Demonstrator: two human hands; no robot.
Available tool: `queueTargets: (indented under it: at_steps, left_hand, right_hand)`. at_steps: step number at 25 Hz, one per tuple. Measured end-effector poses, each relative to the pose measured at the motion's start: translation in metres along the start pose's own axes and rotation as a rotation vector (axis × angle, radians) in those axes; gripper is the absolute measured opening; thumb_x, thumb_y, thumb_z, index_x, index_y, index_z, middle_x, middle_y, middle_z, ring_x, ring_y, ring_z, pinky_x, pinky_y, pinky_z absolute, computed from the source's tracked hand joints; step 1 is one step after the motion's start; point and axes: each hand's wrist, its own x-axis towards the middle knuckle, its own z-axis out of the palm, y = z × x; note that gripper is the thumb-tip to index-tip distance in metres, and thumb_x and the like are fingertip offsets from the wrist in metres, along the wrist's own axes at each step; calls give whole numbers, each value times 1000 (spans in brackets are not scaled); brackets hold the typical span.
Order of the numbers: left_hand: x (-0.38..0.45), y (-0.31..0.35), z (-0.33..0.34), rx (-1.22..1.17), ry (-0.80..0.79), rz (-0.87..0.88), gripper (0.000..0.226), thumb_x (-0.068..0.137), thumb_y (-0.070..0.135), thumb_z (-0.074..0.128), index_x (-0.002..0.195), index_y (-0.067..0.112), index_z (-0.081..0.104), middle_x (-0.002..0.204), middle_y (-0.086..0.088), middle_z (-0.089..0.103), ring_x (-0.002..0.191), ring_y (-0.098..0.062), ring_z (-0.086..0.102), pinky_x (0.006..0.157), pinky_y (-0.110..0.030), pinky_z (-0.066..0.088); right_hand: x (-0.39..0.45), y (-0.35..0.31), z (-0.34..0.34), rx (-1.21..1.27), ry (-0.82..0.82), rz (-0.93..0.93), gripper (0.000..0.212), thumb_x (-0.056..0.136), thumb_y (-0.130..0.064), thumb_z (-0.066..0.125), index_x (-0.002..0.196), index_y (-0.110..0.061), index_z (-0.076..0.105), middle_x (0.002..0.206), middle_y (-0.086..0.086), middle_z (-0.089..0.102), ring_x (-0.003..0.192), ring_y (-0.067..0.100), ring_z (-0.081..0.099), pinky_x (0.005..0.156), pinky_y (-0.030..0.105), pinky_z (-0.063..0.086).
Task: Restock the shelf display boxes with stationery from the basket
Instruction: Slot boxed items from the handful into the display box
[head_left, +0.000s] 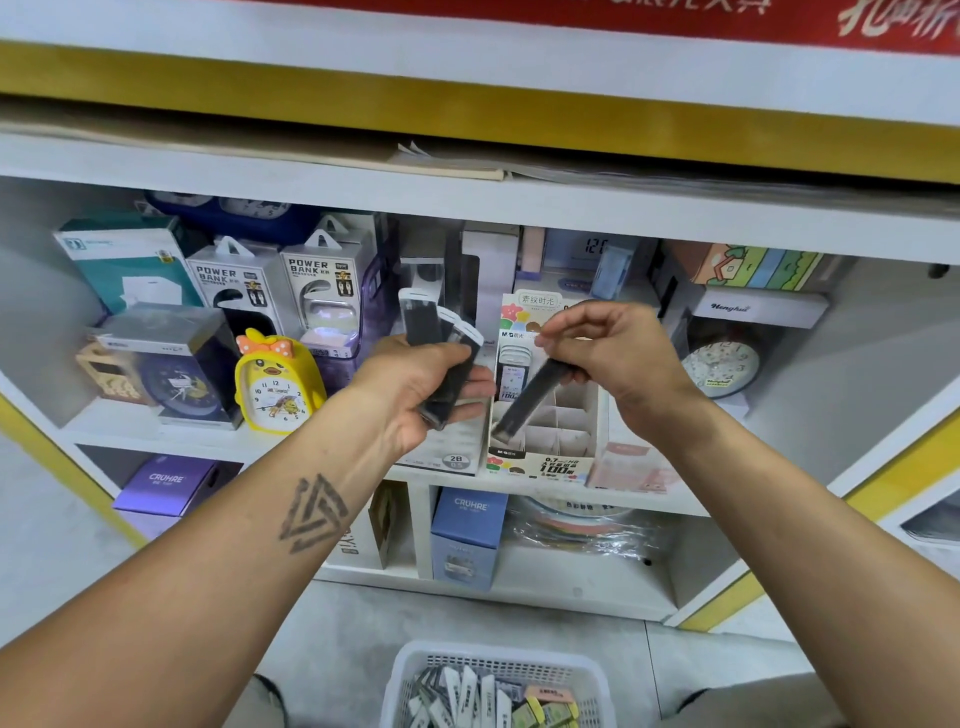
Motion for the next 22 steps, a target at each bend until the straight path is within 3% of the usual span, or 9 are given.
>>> queueTargets:
  at_steps: [4,7,13,16,18,22]
  left_hand:
    - [0,1,-3,-29,45,42,28,99,8,55,125,-2,56,83,-22,69,68,-30,67,60,-42,60]
    - [-2,1,0,-29,34,52,28,98,7,57,124,-2,55,80,-22,70,63,-30,67,61,-43,60]
    - [-4,1,-1,13,19,25,12,98,6,57,109,2,58,80,-22,72,51,-27,66,44,-26,55]
    - [-3,-1,-1,17,14,19,9,97,5,57,105,2,59,83,-24,72,51,-28,66,45,-25,53]
    - [-2,-1,-1,13,9,21,9,97,5,58,105,2,59,84,-24,72,51,-28,66,45,-25,53]
    - [-2,-1,-1,10,4,19,5,97,5,58,101,3,59,85,-25,72,50,-27,66,44,-25,53]
  right_hand:
    - [1,1,-3,-207,61,-33,17,79,-21,85,71,-12,73,67,0,72,56,18,70,64,30,58]
    - [2,1,1,-388,80,-40,20,76,-29,87,74,-16,73,69,2,74,70,22,74,72,35,60]
    - [2,0,4,-495,103,-159,23,79,-28,85,70,-22,65,65,0,71,71,19,73,72,35,60]
    - [4,3,8,-443,110,-204,24,84,-24,80,68,-27,62,62,-5,72,63,6,72,70,31,59]
    - [5,5,9,-452,95,-225,20,92,-15,71,74,-23,65,69,-3,74,66,2,72,74,34,61]
    - [1,6,15,-648,89,-380,15,96,-10,58,87,-10,69,75,1,72,72,15,71,72,41,58]
